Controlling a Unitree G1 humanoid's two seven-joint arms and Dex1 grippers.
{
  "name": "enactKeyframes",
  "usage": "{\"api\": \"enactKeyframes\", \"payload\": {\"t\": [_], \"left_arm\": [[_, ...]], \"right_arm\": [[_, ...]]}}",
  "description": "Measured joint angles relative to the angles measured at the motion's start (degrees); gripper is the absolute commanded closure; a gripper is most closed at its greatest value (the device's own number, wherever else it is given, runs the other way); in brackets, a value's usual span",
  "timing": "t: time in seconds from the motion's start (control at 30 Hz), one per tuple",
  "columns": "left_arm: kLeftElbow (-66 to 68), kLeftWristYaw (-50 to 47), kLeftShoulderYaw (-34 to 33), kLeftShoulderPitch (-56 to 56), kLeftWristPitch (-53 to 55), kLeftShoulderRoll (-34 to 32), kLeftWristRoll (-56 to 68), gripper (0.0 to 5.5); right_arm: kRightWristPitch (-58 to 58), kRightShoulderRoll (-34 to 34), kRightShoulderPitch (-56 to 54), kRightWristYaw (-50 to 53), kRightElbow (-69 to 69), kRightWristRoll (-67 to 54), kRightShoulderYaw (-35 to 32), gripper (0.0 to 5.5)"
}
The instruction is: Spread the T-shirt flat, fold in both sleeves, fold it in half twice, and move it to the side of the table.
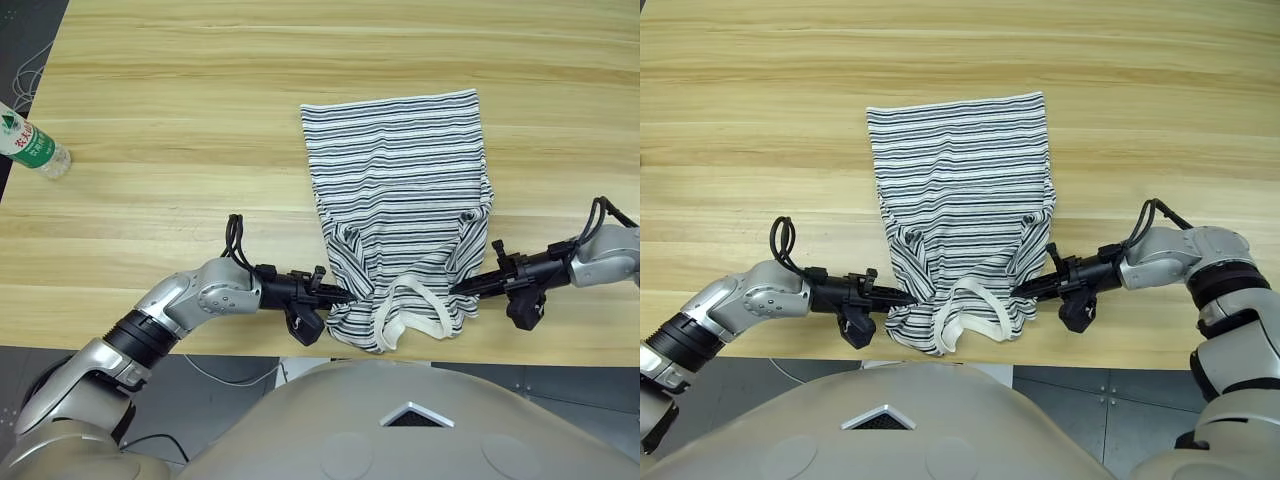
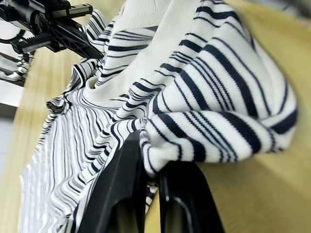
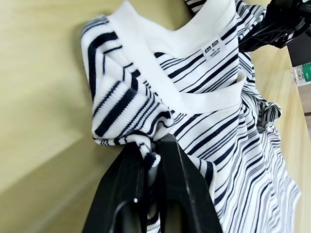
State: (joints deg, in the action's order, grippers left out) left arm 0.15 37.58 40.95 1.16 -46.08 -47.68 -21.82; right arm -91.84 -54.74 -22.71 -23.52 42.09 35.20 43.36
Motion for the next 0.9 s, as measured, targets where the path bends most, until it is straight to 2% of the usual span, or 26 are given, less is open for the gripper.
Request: {"api": "enactKeyframes", "payload": {"t": [0.33, 0.43, 0.53, 0.67, 0.9], "left_arm": [[-0.24, 1.72, -1.91, -3.66, 3.5, 0.67, 5.54, 5.34], [0.68, 3.79, -3.55, -3.95, 6.96, 1.27, 10.36, 5.34], [3.07, 6.86, -8.92, -2.94, 15.47, 2.37, 21.09, 5.34], [7.49, 9.38, -16.42, 2.01, 24.5, 9.45, 34.98, 5.34], [14.05, 10.94, -23.64, 7.46, 33.22, 19.1, 42.21, 5.34]], "right_arm": [[4.96, -3.4, -1.11, -1.38, -6.08, -18.26, 3.76, 5.4], [7.17, -3.96, -2.11, -3.04, -6.68, -23.69, 4.31, 5.4], [8.67, -4.0, -3.98, -5.56, -4.48, -27.43, 4.12, 5.4], [11.48, -2.11, -6.29, -8.39, 1.38, -30.58, 1.55, 5.4], [15.85, 6.58, -10.65, -11.43, 10.87, -31.92, -5.71, 5.4]]}}
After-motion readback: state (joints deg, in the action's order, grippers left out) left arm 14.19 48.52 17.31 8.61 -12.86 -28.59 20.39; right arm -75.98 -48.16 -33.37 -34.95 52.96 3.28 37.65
